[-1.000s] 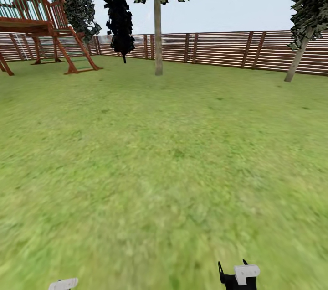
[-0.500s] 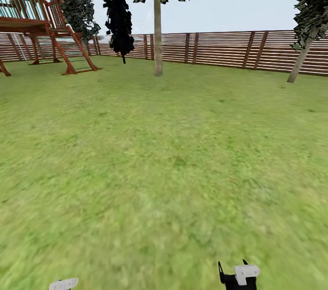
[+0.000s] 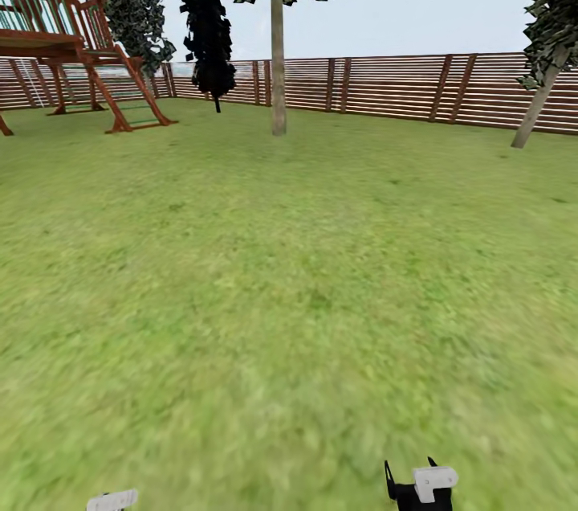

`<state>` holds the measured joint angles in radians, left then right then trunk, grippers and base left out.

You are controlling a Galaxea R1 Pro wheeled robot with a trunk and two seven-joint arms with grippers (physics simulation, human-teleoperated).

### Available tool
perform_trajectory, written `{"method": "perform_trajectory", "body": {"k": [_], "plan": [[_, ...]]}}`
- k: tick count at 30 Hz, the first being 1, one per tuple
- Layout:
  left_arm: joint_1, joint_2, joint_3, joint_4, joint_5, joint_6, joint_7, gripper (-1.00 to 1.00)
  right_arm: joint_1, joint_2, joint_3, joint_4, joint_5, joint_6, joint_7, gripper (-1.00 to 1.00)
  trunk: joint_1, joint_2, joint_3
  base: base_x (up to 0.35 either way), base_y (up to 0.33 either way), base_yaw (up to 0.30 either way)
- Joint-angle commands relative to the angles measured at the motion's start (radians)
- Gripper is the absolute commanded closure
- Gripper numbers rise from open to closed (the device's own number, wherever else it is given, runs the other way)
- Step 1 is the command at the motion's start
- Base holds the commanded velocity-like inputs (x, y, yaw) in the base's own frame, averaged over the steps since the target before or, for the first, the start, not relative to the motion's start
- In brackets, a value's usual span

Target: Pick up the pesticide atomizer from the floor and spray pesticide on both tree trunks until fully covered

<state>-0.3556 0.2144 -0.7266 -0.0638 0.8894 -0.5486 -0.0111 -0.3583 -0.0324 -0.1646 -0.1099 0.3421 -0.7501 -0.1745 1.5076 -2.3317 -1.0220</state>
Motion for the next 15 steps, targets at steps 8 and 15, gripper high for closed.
{"method": "perform_trajectory", "body": {"k": [8, 15], "plan": [[0.0, 0.0, -0.008, -0.001, 0.01, -0.001, -0.001, 1.0, -0.001, 0.0, -0.006, 0.001, 0.011, -0.002, -0.005, -1.0, 0.0, 0.0, -0.001, 0.338, 0.0, 0.0], [0.0, 0.001, -0.008, -0.001, 0.01, -0.001, -0.001, 1.0, -0.001, 0.0, -0.006, 0.001, 0.011, -0.002, -0.005, -1.0, 0.0, 0.0, -0.001, 0.338, 0.0, 0.0]]}}
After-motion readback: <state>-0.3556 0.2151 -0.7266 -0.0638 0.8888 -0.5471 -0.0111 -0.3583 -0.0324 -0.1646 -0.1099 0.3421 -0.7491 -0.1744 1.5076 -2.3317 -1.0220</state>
